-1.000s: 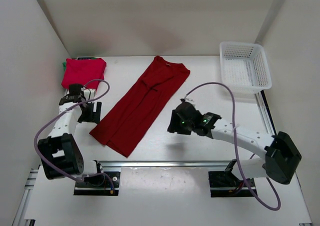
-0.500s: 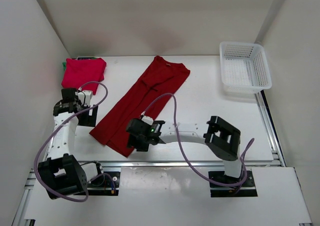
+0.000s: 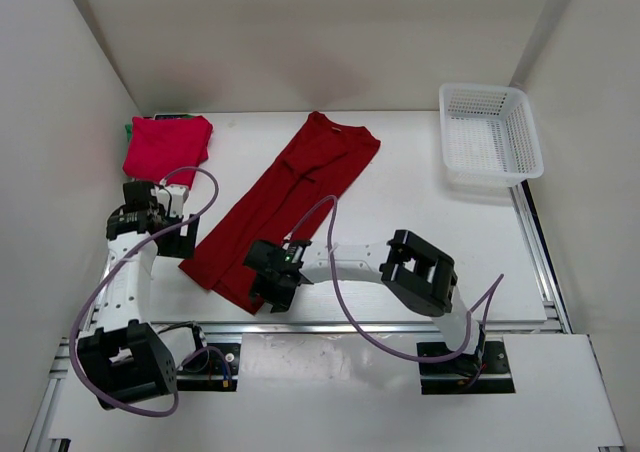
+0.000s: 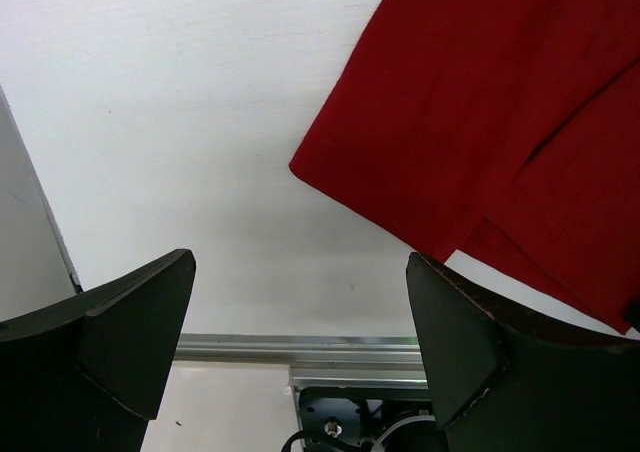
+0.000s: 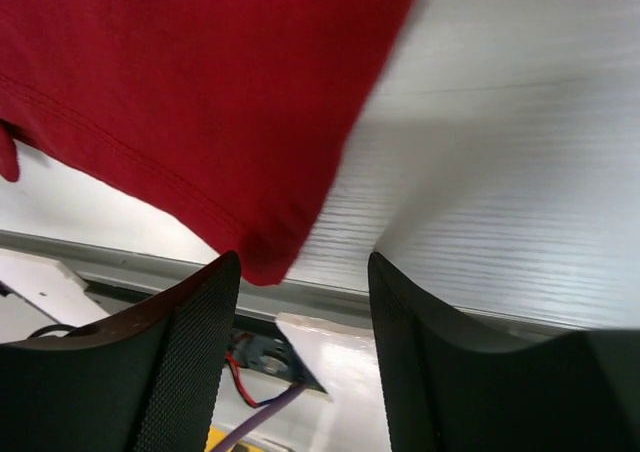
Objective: Fold and stack the t-shirts
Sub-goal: Rotate the tshirt 90 degrees
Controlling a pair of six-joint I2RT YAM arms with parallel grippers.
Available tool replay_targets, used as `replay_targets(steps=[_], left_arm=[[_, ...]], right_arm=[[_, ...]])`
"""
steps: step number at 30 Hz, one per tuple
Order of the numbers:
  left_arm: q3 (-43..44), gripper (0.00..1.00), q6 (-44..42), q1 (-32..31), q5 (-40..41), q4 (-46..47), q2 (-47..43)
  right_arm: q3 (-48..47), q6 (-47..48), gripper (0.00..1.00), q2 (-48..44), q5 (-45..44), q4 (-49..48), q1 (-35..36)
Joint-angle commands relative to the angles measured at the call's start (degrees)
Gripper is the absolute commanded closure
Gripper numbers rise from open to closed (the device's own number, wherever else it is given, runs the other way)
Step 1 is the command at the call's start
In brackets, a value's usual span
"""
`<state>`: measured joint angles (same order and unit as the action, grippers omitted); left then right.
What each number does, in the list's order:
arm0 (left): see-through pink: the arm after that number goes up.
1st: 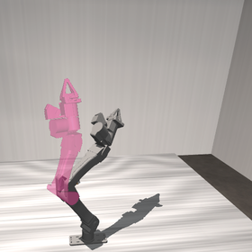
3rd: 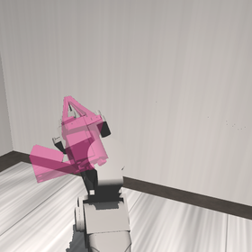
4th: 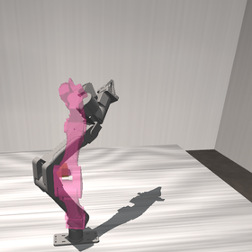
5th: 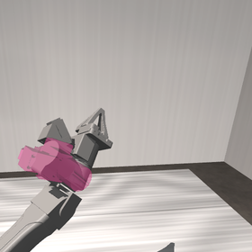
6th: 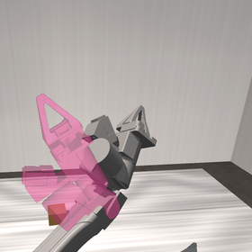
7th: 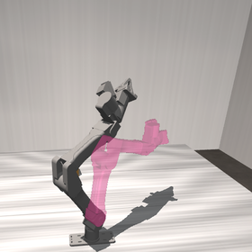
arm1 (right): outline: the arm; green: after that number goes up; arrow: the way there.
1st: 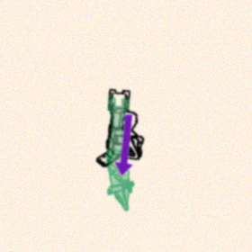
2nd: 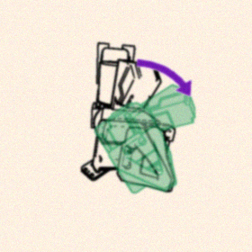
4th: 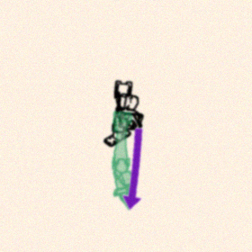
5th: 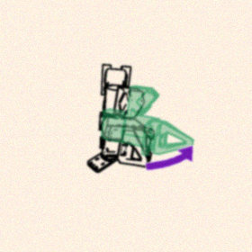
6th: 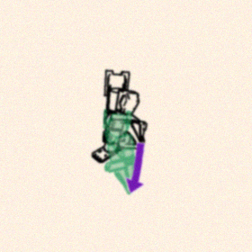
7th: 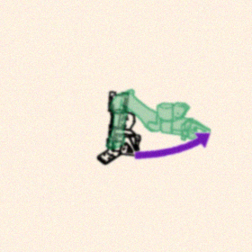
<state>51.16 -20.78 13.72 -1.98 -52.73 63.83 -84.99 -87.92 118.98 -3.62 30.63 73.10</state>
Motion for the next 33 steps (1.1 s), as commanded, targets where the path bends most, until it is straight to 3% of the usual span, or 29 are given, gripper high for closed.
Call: replay_targets(steps=[1, 7, 9, 11, 16, 18, 24, 27, 31, 33], left_arm=[[-0.53, 0.02, -1.02, -0.09, -0.49, -0.27, -3.1], [-1.23, 0.02, -0.93, -0.27, -1.1, 0.52, -3.19], [-1.24, 0.02, -0.76, 0.08, -0.75, 1.05, -2.93], [-1.5, 0.02, -0.93, 0.35, -1.27, 1.14, -2.75], [-1.59, 0.01, -0.5, 0.26, -1.01, 1.75, -1.87], [-1.32, 0.02, -0.58, 0.35, -1.18, 1.66, -1.7], [-1.67, 0.01, -2.69, -2.81, -1.63, 0.26, -1.87], [-2.11, 0.02, -2.6, -7.37, -1.62, -0.27, -1.17], [-2.55, 0.03, -1.46, -12.91, -1.27, -0.18, -0.55], [-1.85, 0.02, -0.59, -19.23, -1.8, 0.7, -0.64]], right_arm=[[-1.49, -1.38, 0.41, 3.36, -0.08, 3.47, -0.68], [0.17, -1.9, 0.46, 3.98, 2.74, -0.31, -1.65], [0.96, -2.08, 0.53, 4.16, 3.09, -0.4, -2.17], [1.4, -2.26, 0.68, 4.42, 6.51, -2.76, -2.87], [2.9, -1.47, 0.86, 6.35, 10.99, -6.38, -4.72], [3.51, -1.12, 1.0, 5.92, 11.18, -6.02, -4.99], [17.89, 0.91, 1.0, -4.42, 10.3, -9.7, -7.18], [31.08, 0.65, 1.0, -12.97, 11.78, -15.15, -8.85], [44.44, 2.22, 1.0, -23.85, 12.23, -15.6, -10.43], [50.42, 3.89, 1.0, -29.22, 12.93, -15.6, -12.01]])
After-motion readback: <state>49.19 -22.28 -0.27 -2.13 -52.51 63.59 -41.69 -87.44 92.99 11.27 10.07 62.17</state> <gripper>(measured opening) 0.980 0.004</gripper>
